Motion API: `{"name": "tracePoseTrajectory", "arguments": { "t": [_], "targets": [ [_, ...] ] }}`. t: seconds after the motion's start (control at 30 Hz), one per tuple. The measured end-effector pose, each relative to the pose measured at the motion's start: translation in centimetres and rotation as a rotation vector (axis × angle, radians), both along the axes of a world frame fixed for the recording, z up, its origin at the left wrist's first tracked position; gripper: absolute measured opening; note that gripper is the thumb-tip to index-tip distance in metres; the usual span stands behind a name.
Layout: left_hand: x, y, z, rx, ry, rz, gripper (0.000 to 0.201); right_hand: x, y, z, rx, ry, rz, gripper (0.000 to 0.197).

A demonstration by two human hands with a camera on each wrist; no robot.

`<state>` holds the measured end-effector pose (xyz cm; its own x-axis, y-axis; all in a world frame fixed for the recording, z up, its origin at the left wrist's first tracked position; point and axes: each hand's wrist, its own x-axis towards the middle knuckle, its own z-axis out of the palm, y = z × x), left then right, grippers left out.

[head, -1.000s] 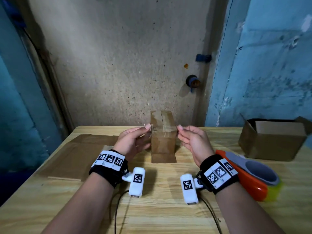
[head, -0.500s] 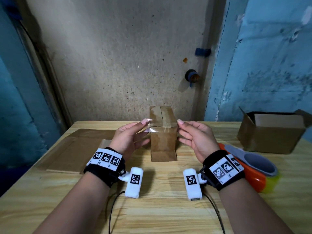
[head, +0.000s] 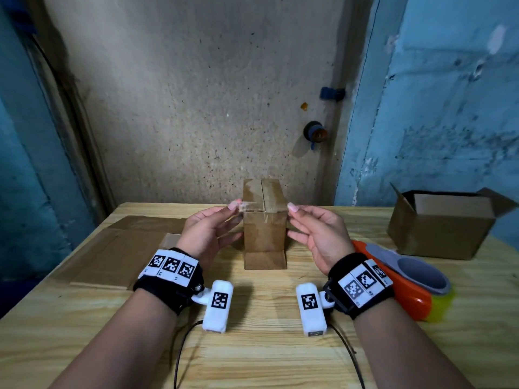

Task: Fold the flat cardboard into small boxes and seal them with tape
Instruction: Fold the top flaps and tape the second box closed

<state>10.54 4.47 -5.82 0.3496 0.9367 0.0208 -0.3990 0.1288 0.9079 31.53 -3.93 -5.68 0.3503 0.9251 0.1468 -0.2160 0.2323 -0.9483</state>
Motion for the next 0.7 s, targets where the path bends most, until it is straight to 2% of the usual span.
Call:
{"name": "tracePoseTrajectory", "arguments": {
  "t": [0.07,0.2,0.33,0.5,0.7],
  "targets": [
    [-0.15,0.22,0.08,0.002,-0.010,0.019,0.043,-0.27,-0.02,-0.02,0.015,-0.005,-0.004,0.032],
    [-0.37,0.66,-0.13,-0.001,-0.038,0.012,0.046,-0.53,-0.10,0.05,0.027,-0.029,-0.018,0.027],
    [-0.33,0.62,-0.37,0.012,-0.051,0.018,0.017,-0.49,-0.16,0.03,0.030,-0.036,-0.022,0.022],
    [-0.07,0.13,-0.26,0.053,-0.039,0.038,0.012,-0.57,-0.11,-0.01,0.037,-0.040,-0.039,0.027],
    [-0.06,0.12,-0.52,0.083,-0.044,0.048,0.031,-0.48,0.02,-0.04,0.037,0.002,-0.044,0.032]
  ]
}}
